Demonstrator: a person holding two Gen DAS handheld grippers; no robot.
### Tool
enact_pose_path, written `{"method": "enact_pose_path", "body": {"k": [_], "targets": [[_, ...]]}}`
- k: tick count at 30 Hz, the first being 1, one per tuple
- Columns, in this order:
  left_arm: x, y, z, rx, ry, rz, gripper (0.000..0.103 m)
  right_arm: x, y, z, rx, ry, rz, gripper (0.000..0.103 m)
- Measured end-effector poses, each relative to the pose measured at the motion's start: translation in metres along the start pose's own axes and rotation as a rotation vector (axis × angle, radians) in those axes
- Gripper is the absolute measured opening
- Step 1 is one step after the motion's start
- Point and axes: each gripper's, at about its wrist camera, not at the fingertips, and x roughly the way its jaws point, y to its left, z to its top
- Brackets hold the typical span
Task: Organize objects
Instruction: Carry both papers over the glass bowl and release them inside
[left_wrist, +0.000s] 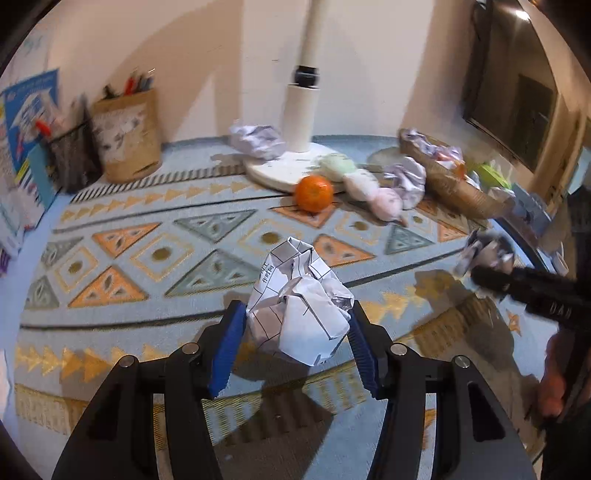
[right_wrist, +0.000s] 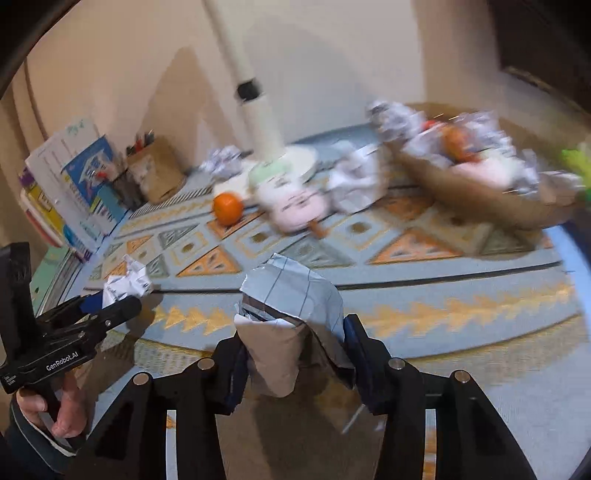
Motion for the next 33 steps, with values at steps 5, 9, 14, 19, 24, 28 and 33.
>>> {"method": "enact_pose_path", "body": {"k": [5,9,14,19,24,28,33], "targets": [[-0.003,-0.048,0.051,0.060,-0.062,-0.128,0.052,-0.055,-0.056,0.043,0.075,-0.157,-0.105,0.047],[0.017,-0.109,0.113,0.152,-0.114,-0.218,0.052,-0.073,-0.106,0.086,0.181,-0.243,-0.197,0.048],[0.062,-0.159,0.173,0.171,-0.111,-0.273,0.052,-0.055,-0.167,0.126,0.350,-0.248,-0.212,0.048],[0.113,-0.189,0.201,0.191,-0.064,-0.299,0.052,-0.017,-0.194,0.142,0.413,-0.189,-0.197,0.049],[0.152,-0.203,0.214,0.150,-0.003,-0.323,0.080,0.007,-0.205,0.148,0.450,-0.151,-0.211,0.067],[0.153,-0.193,0.211,0.125,0.023,-0.355,0.081,-0.003,-0.205,0.139,0.447,-0.161,-0.205,0.067],[0.117,-0.164,0.198,0.087,-0.009,-0.366,0.081,-0.036,-0.190,0.119,0.453,-0.199,-0.187,0.067]]}}
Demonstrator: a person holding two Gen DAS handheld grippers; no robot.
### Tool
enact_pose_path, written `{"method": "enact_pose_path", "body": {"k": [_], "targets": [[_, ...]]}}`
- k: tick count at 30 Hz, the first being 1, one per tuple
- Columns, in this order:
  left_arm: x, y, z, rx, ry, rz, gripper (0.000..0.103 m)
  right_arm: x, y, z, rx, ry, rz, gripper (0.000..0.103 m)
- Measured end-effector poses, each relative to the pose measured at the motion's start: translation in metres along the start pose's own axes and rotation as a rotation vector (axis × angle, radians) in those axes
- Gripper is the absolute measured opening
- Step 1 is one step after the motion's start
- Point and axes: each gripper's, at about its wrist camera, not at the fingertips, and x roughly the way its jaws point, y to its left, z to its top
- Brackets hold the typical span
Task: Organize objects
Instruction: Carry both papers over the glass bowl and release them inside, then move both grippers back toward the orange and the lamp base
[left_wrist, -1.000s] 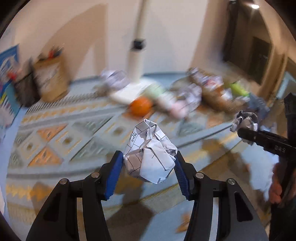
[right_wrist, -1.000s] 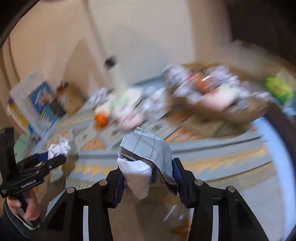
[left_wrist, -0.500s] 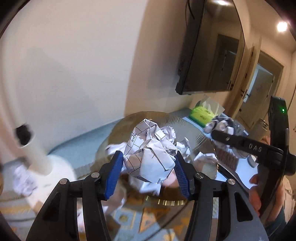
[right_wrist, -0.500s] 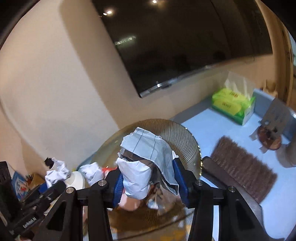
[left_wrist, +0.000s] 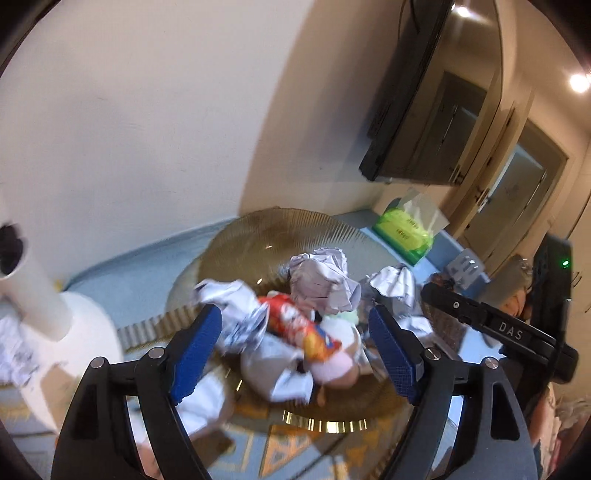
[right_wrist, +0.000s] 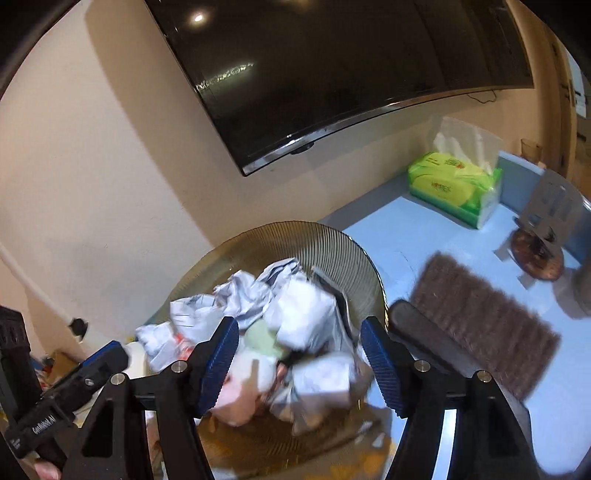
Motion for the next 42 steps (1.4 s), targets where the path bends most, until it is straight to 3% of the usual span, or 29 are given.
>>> {"method": "enact_pose_path", "body": {"k": [6,9,11,15,19,25,29,31,42], "targets": [[-0.107,0.006,-0.037,0.012,-0.107,0.067,0.081,-0.061,0.029,-0.032,-0.065,-0.036,0.093,0.068],[-0.168,0.008,-0.058,0.004,-0.178,0.116,0.098,-0.081,0.057,-0.055,-0.133,-0.043,0.140,0.069],[-0.206,0.012,-0.076,-0.016,-0.241,0.154,0.102,-0.085,0.075,-0.075,-0.177,-0.037,0.147,0.085],[-0.244,0.023,-0.114,-0.061,-0.278,0.254,0.102,-0.072,0.110,-0.126,-0.260,-0.001,0.165,0.090],[-0.236,0.056,-0.149,-0.126,-0.218,0.382,0.102,-0.044,0.133,-0.171,-0.324,0.058,0.154,0.090],[-0.195,0.109,-0.209,-0.196,-0.118,0.561,0.102,-0.008,0.155,-0.221,-0.521,0.095,0.047,0.090],[-0.186,0.124,-0.219,-0.230,-0.093,0.587,0.102,0.004,0.160,-0.229,-0.569,0.137,0.028,0.090],[-0.190,0.123,-0.219,-0.227,-0.126,0.584,0.102,0.010,0.159,-0.230,-0.571,0.160,0.010,0.090],[-0.186,0.117,-0.219,-0.217,-0.093,0.555,0.102,0.011,0.157,-0.227,-0.558,0.160,0.025,0.090]]}}
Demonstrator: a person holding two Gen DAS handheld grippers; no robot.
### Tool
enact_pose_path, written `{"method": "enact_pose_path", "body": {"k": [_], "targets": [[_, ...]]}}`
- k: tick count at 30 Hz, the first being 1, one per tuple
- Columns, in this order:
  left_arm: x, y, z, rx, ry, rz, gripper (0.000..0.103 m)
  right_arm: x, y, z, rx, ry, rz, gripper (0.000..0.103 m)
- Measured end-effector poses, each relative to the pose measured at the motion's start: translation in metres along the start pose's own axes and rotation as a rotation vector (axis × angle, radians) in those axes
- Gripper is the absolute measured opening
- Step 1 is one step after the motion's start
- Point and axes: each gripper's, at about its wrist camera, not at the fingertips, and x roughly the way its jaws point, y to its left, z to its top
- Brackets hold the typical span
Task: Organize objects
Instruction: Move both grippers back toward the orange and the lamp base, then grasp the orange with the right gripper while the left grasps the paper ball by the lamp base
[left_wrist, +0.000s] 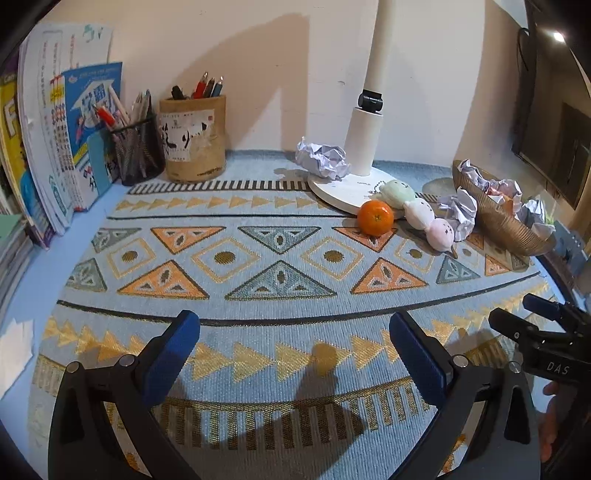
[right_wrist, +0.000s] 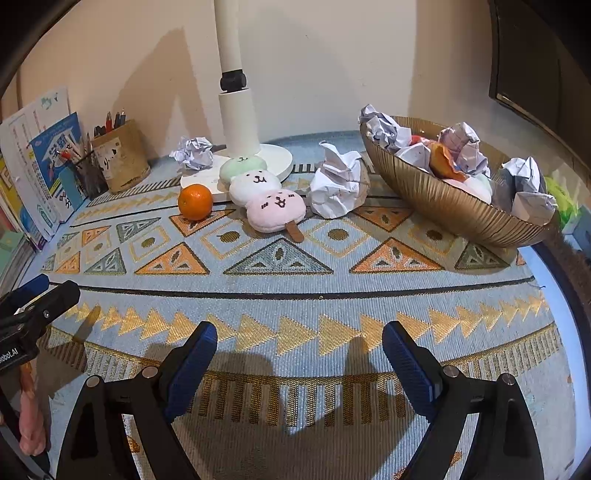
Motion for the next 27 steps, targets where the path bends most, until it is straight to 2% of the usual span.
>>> {"method": "enact_pose_path", "body": {"k": [3,5,6,8,12,15,17,20,24,27], "targets": [[0.006,0.007,0.005,-0.045,0.048,-0.028,0.102,-0.001,0.002,0.003,-0.003,-0.006,0.017,0.090],[0.011,0.013,0.020,-0.079,0.096,-0.078,0.102,0.005,0.005,0.011,0.014,0.040,0.102,0.090],[0.011,0.014,0.033,-0.083,0.096,-0.092,0.102,0.009,0.008,0.017,0.034,0.066,0.158,0.090],[0.015,0.014,0.064,-0.052,0.063,-0.101,0.102,0.020,0.016,0.036,0.067,0.101,0.257,0.090],[0.052,0.010,0.115,0.021,0.057,-0.132,0.102,0.046,0.042,0.070,0.090,0.116,0.312,0.090],[0.086,0.007,0.133,0.078,0.059,-0.107,0.102,0.074,0.061,0.083,0.107,0.140,0.296,0.087],[0.108,0.005,0.141,0.082,0.073,-0.133,0.102,0.093,0.068,0.087,0.120,0.166,0.283,0.078],[0.132,-0.003,0.149,0.109,0.074,-0.156,0.102,0.103,0.078,0.096,0.103,0.131,0.221,0.077],[0.160,-0.012,0.159,0.104,0.087,-0.169,0.102,0.113,0.085,0.104,0.110,0.115,0.202,0.077],[0.172,-0.014,0.164,0.081,0.078,-0.164,0.100,0.116,0.091,0.106,0.095,0.097,0.169,0.066]]}}
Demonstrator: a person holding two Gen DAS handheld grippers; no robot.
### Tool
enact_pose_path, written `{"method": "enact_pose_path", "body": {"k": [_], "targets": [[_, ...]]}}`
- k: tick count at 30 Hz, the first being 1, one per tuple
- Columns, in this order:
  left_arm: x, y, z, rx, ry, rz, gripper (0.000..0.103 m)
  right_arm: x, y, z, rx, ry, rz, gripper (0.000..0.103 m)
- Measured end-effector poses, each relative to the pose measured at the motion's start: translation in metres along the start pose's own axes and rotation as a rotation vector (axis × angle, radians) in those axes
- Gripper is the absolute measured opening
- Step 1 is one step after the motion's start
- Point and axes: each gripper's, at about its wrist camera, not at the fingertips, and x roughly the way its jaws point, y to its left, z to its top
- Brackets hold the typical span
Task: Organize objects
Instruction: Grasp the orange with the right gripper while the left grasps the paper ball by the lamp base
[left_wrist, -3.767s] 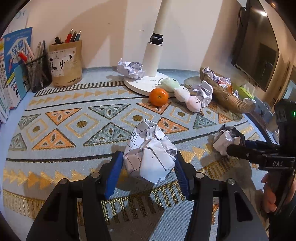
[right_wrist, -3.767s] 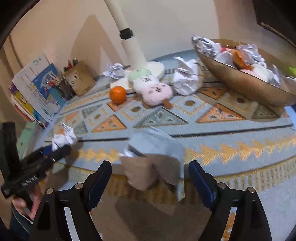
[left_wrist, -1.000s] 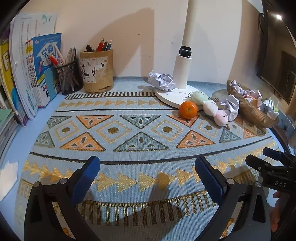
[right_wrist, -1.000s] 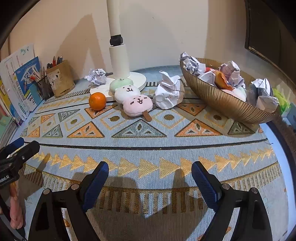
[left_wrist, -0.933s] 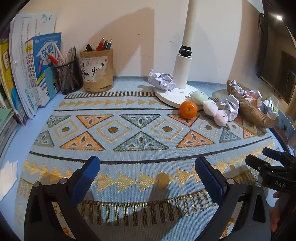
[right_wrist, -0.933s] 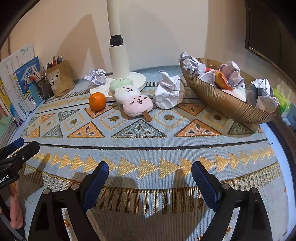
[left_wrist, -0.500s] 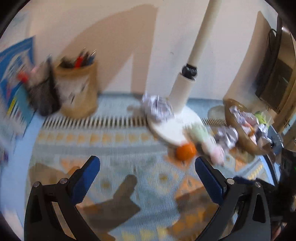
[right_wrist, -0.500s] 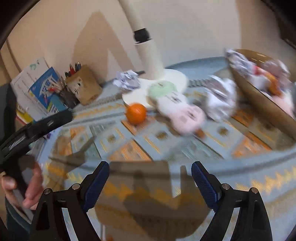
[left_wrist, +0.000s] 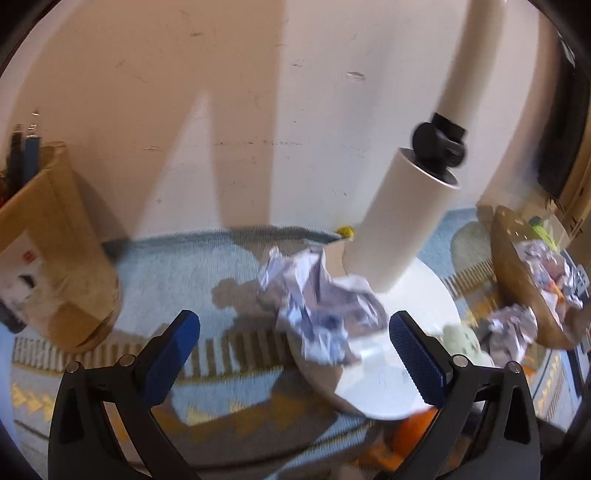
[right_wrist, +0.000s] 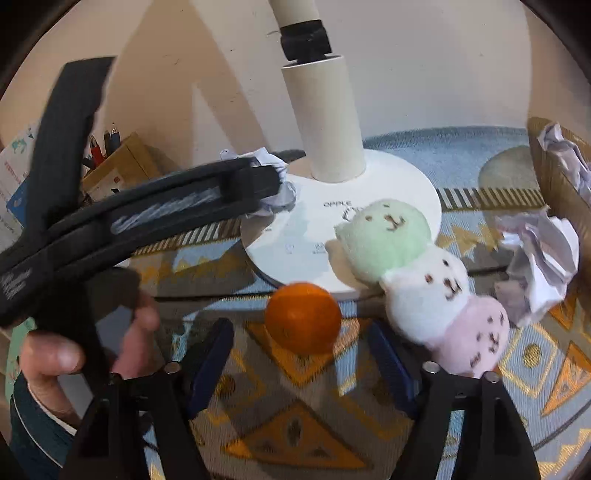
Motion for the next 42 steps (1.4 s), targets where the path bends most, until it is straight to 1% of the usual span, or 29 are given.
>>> {"method": "enact_pose_path", "body": {"k": [1,2,3,4,5,6,8,10,13,16,20,22,24,26,27,30,31,32,33,34,35,37,38,40,42], "targets": [[0.002,-0.001,0.001,-0.001,-0.007,0.001,0.091,0.000,0.000,0.000,0.001,-0.006,-0.009,0.057],[0.003,-0.002,0.002,0.000,-0.006,-0.003,0.079,0.000,0.000,-0.001,0.003,-0.010,-0.007,0.045],[0.004,-0.003,0.002,0.005,-0.004,-0.018,0.074,0.000,0.000,-0.002,0.004,-0.010,0.001,0.041],[0.005,-0.006,0.002,0.015,-0.004,-0.023,0.060,-0.001,0.000,-0.003,0.006,-0.015,0.005,0.039],[0.007,-0.007,0.002,0.029,-0.002,-0.020,0.043,-0.002,0.001,-0.003,0.004,-0.018,0.000,0.039],[0.007,-0.009,0.001,0.046,-0.002,-0.013,0.043,-0.002,0.002,-0.004,0.002,-0.024,-0.003,0.039],[0.002,-0.012,-0.002,0.068,-0.015,0.001,0.039,-0.006,0.004,-0.006,-0.004,-0.040,0.007,0.039],[-0.004,-0.011,-0.004,0.068,-0.013,-0.008,0.038,-0.012,0.006,-0.008,-0.014,-0.062,0.023,0.039],[-0.032,-0.012,-0.017,0.070,-0.028,-0.015,0.038,-0.026,0.007,-0.016,-0.024,-0.088,0.043,0.039],[-0.071,-0.016,-0.040,0.072,-0.045,-0.046,0.038,-0.040,-0.004,-0.031,0.006,-0.045,0.062,0.038],[-0.125,-0.024,-0.081,0.064,-0.049,-0.078,0.038,-0.076,-0.038,-0.062,0.065,0.009,0.121,0.039],[-0.150,-0.027,-0.103,0.061,-0.057,-0.095,0.038,-0.088,-0.050,-0.079,0.034,0.038,0.142,0.039],[-0.168,-0.036,-0.128,0.054,-0.057,-0.114,0.038,-0.102,-0.056,-0.095,-0.042,0.041,0.107,0.039],[-0.171,-0.046,-0.150,0.047,-0.055,-0.115,0.038,-0.106,-0.058,-0.110,-0.125,0.044,0.052,0.039],[-0.165,-0.053,-0.155,0.046,-0.048,-0.110,0.038,-0.110,-0.056,-0.115,-0.164,0.023,0.028,0.039],[-0.151,-0.055,-0.169,0.017,-0.005,-0.092,0.038,-0.115,-0.052,-0.117,-0.198,0.001,-0.008,0.039],[-0.149,-0.055,-0.174,0.015,-0.004,-0.079,0.038,-0.112,-0.048,-0.117,-0.214,0.004,-0.015,0.040],[-0.147,-0.057,-0.179,0.028,-0.007,-0.047,0.038,-0.114,-0.056,-0.121,-0.220,0.020,-0.007,0.047],[-0.149,-0.058,-0.183,0.043,-0.009,-0.019,0.038,-0.117,-0.057,-0.123,-0.225,0.017,0.002,0.051],[-0.150,-0.059,-0.183,0.050,-0.018,-0.013,0.038,-0.120,-0.057,-0.124,-0.225,0.015,0.002,0.066],[-0.151,-0.060,-0.185,0.060,-0.026,-0.007,0.039,-0.121,-0.061,-0.125,-0.220,0.005,-0.011,0.074],[-0.148,-0.066,-0.187,0.095,-0.018,0.026,0.039,-0.123,-0.064,-0.123,-0.205,-0.003,-0.001,0.075],[-0.148,-0.069,-0.187,0.113,-0.017,0.030,0.040,-0.122,-0.065,-0.123,-0.195,-0.003,0.004,0.075],[-0.148,-0.075,-0.187,0.143,-0.020,0.027,0.041,-0.122,-0.068,-0.121,-0.170,-0.008,0.001,0.075],[-0.147,-0.074,-0.187,0.143,-0.017,0.019,0.041,-0.121,-0.072,-0.118,-0.144,-0.006,0.006,0.075]]}}
